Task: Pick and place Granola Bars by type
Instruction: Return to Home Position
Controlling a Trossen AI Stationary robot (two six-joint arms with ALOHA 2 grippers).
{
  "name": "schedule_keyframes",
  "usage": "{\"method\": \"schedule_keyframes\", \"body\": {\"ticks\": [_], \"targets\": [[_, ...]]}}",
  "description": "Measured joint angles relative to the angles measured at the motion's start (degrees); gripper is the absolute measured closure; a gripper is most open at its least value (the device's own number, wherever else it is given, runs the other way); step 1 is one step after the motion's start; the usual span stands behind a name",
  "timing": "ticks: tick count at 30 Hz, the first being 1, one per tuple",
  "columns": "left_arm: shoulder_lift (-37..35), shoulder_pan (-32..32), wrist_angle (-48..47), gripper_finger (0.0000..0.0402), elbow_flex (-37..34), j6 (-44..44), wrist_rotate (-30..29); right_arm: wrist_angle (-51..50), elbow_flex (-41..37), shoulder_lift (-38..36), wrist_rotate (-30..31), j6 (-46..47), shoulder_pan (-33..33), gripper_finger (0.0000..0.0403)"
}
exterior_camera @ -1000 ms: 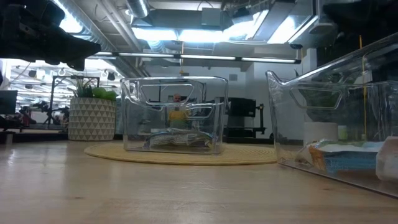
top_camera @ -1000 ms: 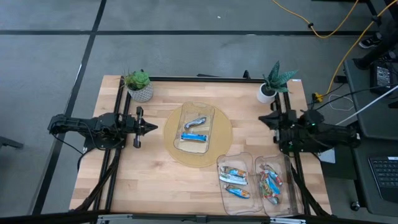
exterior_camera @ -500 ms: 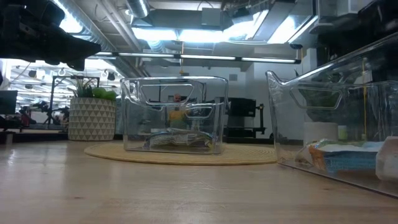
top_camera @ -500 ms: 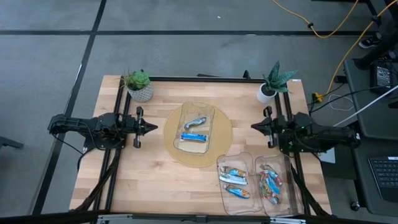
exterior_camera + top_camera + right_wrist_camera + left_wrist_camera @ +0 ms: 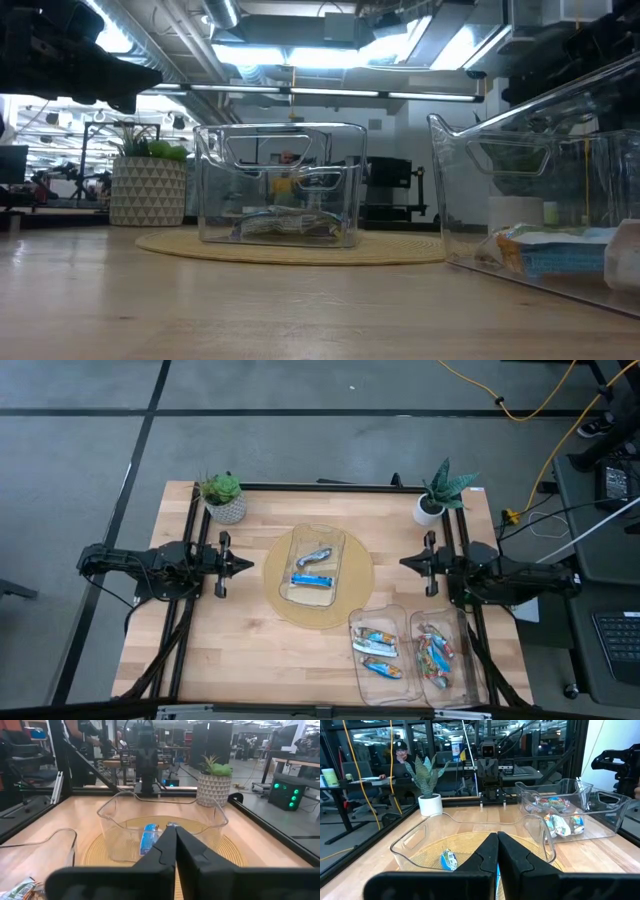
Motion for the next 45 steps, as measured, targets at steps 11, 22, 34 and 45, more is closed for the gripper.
{"method": "schedule_keyframes", "body": {"ticks": [11,22,34,45], "targets": [[0.00,0.01,0.00,0.0400,0.00,-0.01,-0.01,0.04,0.00,1.39,-0.07,-0.03,-0.02,0.0384],[0.00,1.52,0.00,0.0400,0.00,-0.01,-0.47,0.04,0.00,1.39,-0.17,-0.06,-0.02,0.0387],[0.00,2.48,0.00,0.0400,0.00,-0.01,-0.35,0.03,0.00,1.39,-0.17,0.00,-0.02,0.0386],[0.00,2.48,0.00,0.0400,0.02,-0.01,-0.25,0.02,0.00,1.39,-0.17,0.06,-0.02,0.0386]]}}
